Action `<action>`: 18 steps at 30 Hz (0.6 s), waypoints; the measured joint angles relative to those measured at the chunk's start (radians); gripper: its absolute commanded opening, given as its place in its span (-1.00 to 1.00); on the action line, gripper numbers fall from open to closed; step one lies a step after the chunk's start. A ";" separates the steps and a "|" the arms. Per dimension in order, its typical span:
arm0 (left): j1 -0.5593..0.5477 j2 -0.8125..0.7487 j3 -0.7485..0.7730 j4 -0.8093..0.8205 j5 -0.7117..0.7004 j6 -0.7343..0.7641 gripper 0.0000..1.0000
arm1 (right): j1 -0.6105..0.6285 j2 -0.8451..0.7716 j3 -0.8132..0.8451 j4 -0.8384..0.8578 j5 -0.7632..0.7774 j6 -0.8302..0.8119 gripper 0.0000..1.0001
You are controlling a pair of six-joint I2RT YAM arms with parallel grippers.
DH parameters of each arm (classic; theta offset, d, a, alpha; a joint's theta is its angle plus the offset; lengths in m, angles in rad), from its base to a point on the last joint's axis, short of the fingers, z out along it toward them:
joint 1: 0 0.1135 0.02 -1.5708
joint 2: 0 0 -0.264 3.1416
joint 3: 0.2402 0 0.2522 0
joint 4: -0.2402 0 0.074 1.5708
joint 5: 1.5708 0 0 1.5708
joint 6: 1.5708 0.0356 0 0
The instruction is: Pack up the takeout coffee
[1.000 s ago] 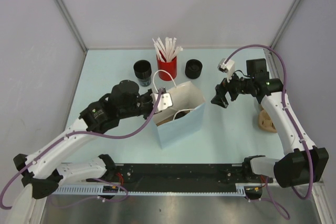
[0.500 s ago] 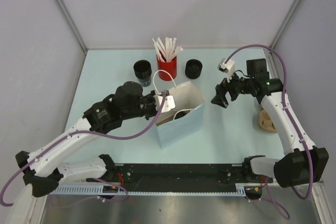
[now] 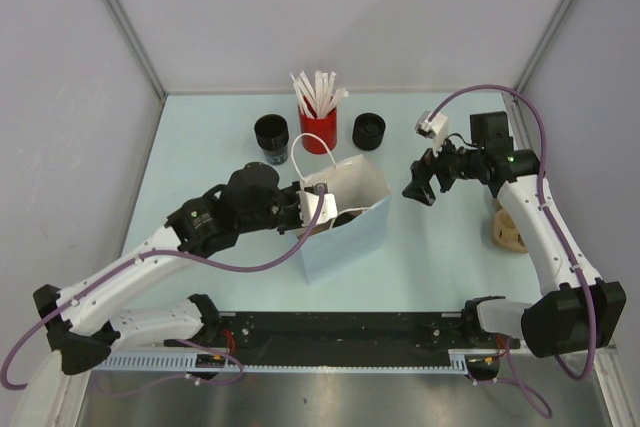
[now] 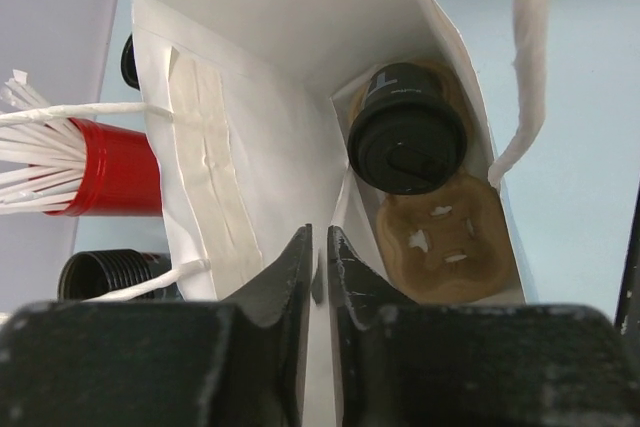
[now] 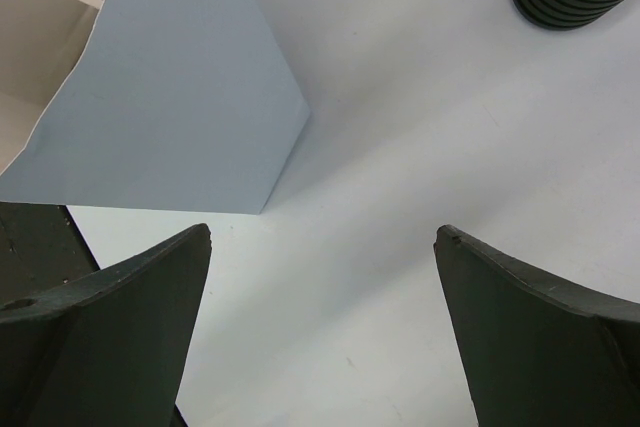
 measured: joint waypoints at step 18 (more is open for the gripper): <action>-0.001 -0.006 0.008 0.032 -0.032 -0.019 0.23 | -0.002 0.000 -0.002 -0.001 0.000 -0.003 0.99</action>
